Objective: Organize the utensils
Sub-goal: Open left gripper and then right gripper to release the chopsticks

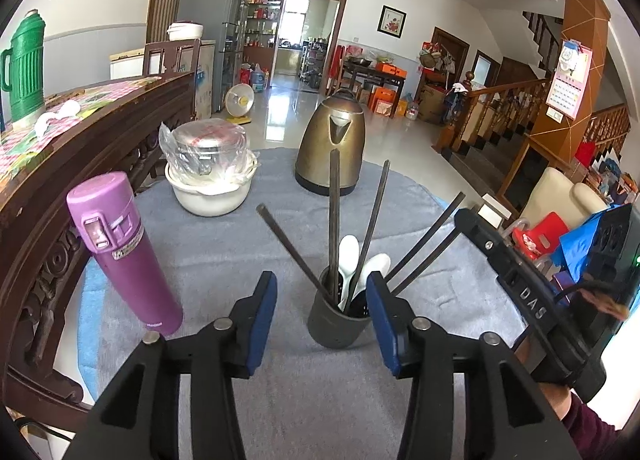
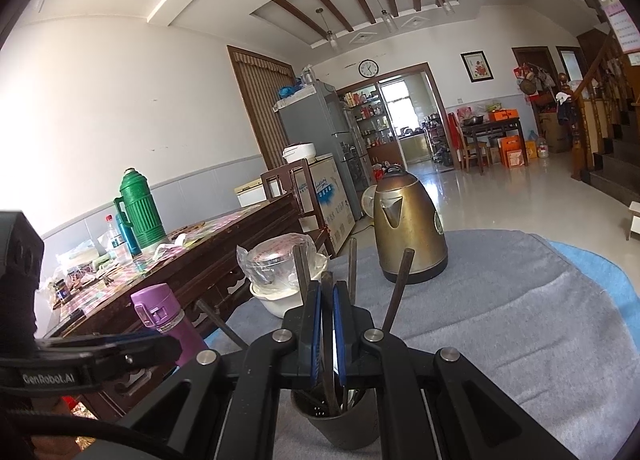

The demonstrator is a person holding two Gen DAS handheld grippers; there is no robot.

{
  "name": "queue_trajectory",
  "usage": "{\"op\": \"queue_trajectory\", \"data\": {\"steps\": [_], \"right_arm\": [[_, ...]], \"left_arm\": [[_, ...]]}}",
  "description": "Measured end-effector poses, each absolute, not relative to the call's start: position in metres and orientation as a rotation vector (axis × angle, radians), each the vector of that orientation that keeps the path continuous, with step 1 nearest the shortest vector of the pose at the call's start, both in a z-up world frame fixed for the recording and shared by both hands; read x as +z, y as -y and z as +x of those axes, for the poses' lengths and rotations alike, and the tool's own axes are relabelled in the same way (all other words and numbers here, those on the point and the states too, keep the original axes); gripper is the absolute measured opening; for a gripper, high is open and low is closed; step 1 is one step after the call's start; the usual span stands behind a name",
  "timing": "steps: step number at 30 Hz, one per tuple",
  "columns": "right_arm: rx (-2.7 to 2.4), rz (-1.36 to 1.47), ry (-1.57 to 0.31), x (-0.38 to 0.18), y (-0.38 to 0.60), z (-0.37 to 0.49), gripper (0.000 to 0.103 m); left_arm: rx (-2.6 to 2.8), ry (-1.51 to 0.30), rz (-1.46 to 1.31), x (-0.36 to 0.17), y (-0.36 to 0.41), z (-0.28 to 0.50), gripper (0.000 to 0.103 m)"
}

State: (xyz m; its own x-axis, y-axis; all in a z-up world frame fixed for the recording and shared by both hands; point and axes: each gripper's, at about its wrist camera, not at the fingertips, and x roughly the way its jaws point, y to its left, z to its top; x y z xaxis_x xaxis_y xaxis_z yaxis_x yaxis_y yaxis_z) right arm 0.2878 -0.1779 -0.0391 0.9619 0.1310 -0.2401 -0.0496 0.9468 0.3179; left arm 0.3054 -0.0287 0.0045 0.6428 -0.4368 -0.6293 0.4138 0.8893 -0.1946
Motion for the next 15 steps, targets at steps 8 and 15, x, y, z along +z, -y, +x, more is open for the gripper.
{"op": "queue_trajectory", "data": {"steps": [8,15], "right_arm": [[0.103,0.354,-0.309,-0.045,0.187,0.276,0.011],[0.124,0.379,-0.320,-0.049,0.192,0.261,0.016]], "left_arm": [[-0.395,-0.758,-0.019,-0.010,0.020,0.301,0.076],[-0.297,-0.768,0.022,-0.018,0.016,0.295,0.079]]}}
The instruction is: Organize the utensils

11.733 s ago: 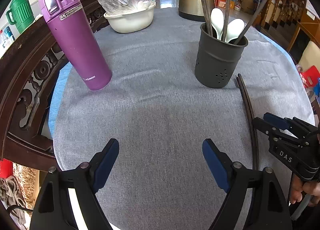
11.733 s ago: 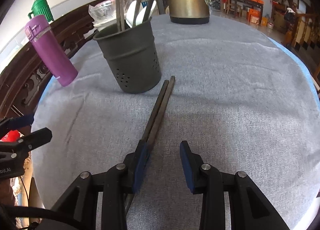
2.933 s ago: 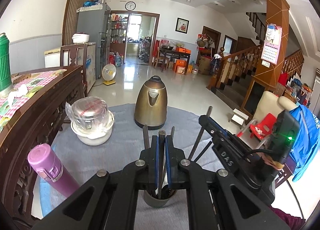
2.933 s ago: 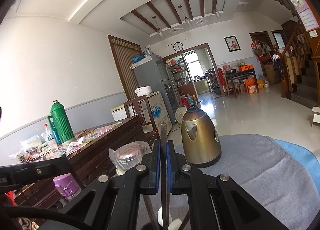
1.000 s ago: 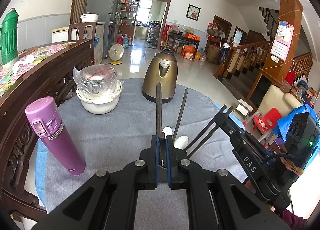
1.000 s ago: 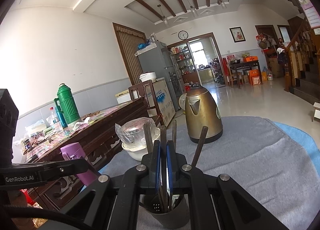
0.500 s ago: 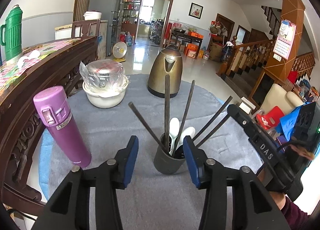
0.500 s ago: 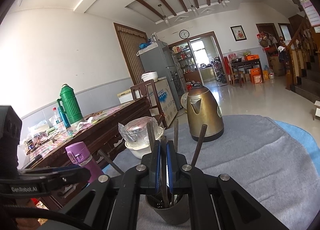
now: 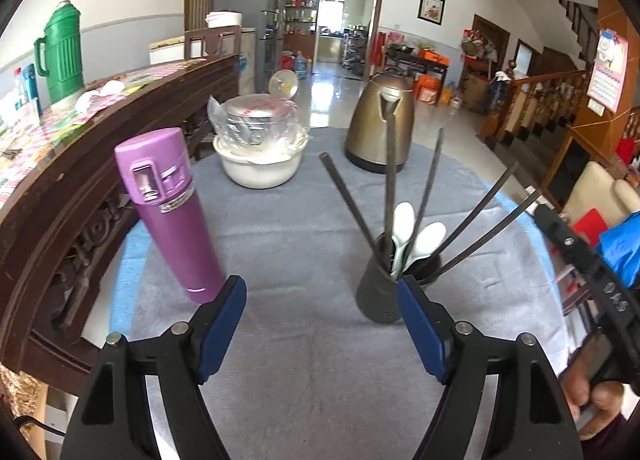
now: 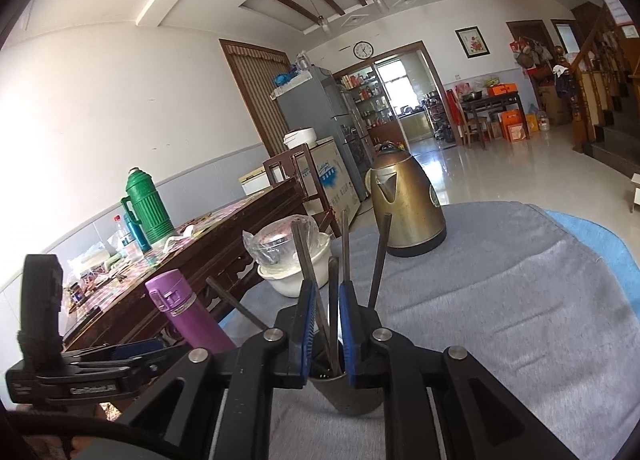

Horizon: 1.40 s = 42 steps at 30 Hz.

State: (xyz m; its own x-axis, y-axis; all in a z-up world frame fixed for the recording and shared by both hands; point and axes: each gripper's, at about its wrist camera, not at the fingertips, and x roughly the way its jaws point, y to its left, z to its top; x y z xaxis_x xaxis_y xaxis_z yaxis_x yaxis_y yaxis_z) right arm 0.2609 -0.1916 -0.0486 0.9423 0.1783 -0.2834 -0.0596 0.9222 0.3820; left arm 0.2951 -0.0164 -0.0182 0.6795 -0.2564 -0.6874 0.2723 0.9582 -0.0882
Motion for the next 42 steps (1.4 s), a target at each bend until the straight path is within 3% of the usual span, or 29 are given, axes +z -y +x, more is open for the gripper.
{"op": "queue_trajectory", "data": {"steps": [4,31,42], "right_arm": [[0.131,0.384,-0.307,-0.046,0.193,0.253,0.024],[0.153,0.362,-0.423,-0.066,0.191,0.229,0.024],[0.139,0.328,-0.519,-0.082,0.172,0.226,0.024]], "left_arm": [[-0.262,-0.750,0.058,-0.019,0.017,0.291,0.080],[-0.154,-0.705,0.153,-0.017,0.028,0.265,0.085],[-0.058,-0.683,0.134,-0.033,-0.003,0.261,0.085]]}}
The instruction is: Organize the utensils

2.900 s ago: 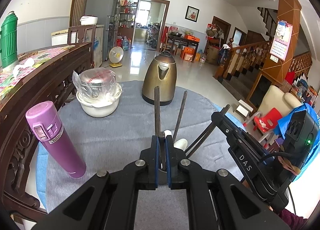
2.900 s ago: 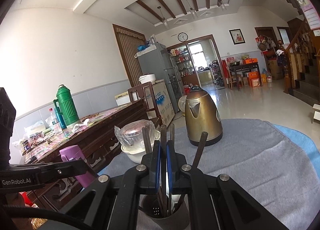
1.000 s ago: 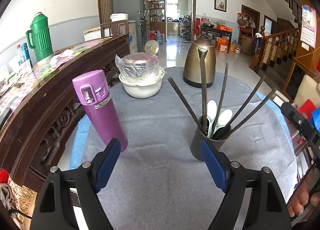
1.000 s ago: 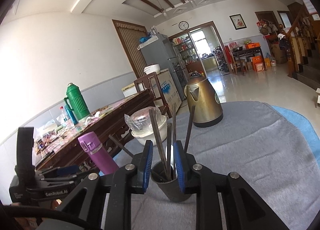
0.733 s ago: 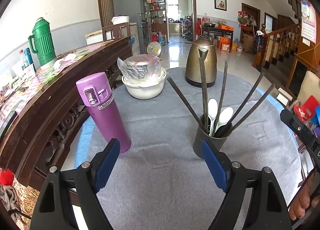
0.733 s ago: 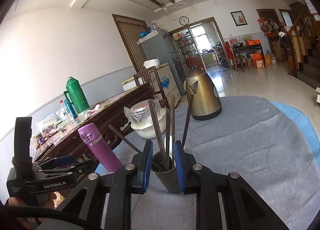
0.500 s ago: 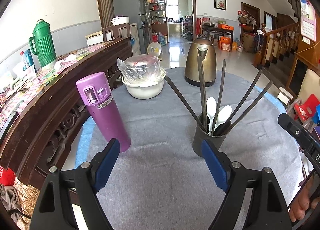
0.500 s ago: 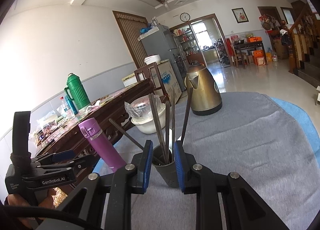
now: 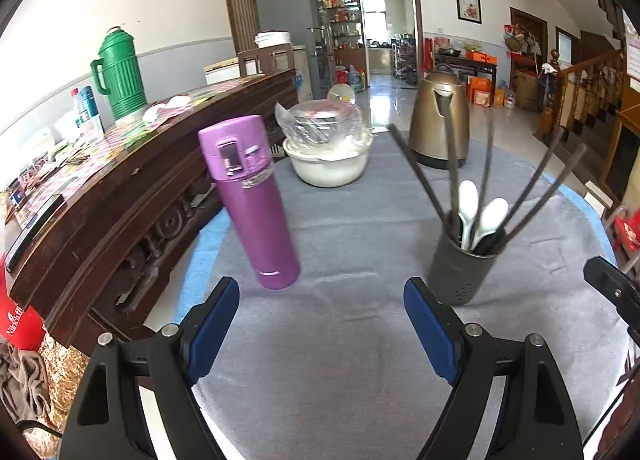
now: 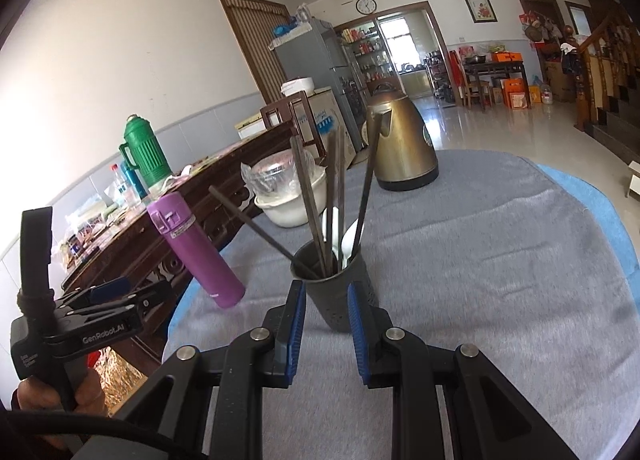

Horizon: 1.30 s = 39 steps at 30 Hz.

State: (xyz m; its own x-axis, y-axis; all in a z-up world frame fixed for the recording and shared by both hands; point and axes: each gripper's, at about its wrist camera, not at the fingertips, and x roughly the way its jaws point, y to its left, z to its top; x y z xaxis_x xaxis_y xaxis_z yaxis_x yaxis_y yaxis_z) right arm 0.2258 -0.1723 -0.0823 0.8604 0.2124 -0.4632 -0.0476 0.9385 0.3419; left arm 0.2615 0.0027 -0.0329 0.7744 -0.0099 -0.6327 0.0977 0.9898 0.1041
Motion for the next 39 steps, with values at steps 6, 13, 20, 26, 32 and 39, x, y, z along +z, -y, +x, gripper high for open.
{"op": "queue_trajectory", "data": {"steps": [6,13,20,26,32,39], "right_arm": [[0.142,0.279,-0.519,-0.075,0.151,0.224,0.024],[0.132,0.241,-0.535,-0.074,0.134,0.225,0.024],[0.132,0.238,-0.553,-0.079,0.128,0.228,0.024],[0.149,0.253,-0.562,-0.083,0.124,0.227,0.024],[0.155,0.259,-0.539,-0.080,0.128,0.218,0.024],[0.140,0.264,-0.515,-0.070,0.140,0.203,0.024]], "left_arm": [[-0.009,-0.634,0.127,-0.030,-0.022,0.260,0.085],[-0.010,-0.574,0.064,-0.028,-0.046,0.254,0.095],[0.096,-0.507,0.094,-0.026,-0.065,0.250,0.101],[0.161,-0.554,0.104,-0.034,-0.069,0.244,0.101],[0.158,-0.592,0.155,-0.036,-0.058,0.233,0.101],[0.064,-0.689,0.161,-0.033,-0.033,0.237,0.101]]}}
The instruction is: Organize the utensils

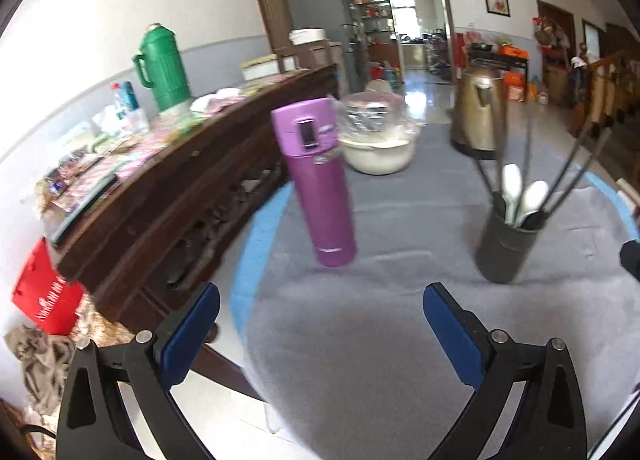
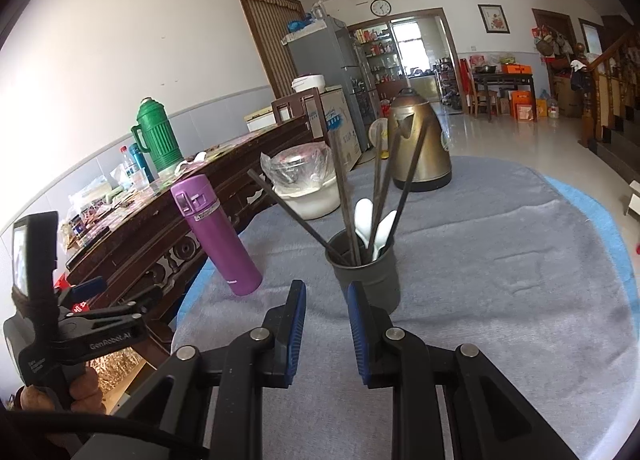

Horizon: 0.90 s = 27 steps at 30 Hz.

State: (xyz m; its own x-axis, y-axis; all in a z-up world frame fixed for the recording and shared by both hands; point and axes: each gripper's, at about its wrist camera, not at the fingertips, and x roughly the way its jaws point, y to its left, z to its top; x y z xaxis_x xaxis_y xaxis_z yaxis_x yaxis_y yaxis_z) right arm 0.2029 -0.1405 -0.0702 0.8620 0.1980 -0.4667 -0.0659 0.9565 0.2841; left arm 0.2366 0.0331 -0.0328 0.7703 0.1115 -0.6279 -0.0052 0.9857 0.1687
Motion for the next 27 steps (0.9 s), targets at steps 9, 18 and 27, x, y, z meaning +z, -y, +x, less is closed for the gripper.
{"op": "queue_trajectory", "data": {"steps": [9,18,27], "right_arm": [[0.093,0.294,-0.535,-0.071,0.168,0.190,0.024],[0.104,0.310,-0.568,-0.075,0.174,0.188,0.024],[0.125,0.287,-0.539,-0.065,0.167,0.177,0.024]], "left_arm": [[0.034,-0.663,0.174,-0.021,-0.002,0.228,0.101],[0.025,-0.657,0.184,-0.015,0.012,0.218,0.101],[0.025,-0.642,0.173,-0.008,0.011,0.209,0.101]]}}
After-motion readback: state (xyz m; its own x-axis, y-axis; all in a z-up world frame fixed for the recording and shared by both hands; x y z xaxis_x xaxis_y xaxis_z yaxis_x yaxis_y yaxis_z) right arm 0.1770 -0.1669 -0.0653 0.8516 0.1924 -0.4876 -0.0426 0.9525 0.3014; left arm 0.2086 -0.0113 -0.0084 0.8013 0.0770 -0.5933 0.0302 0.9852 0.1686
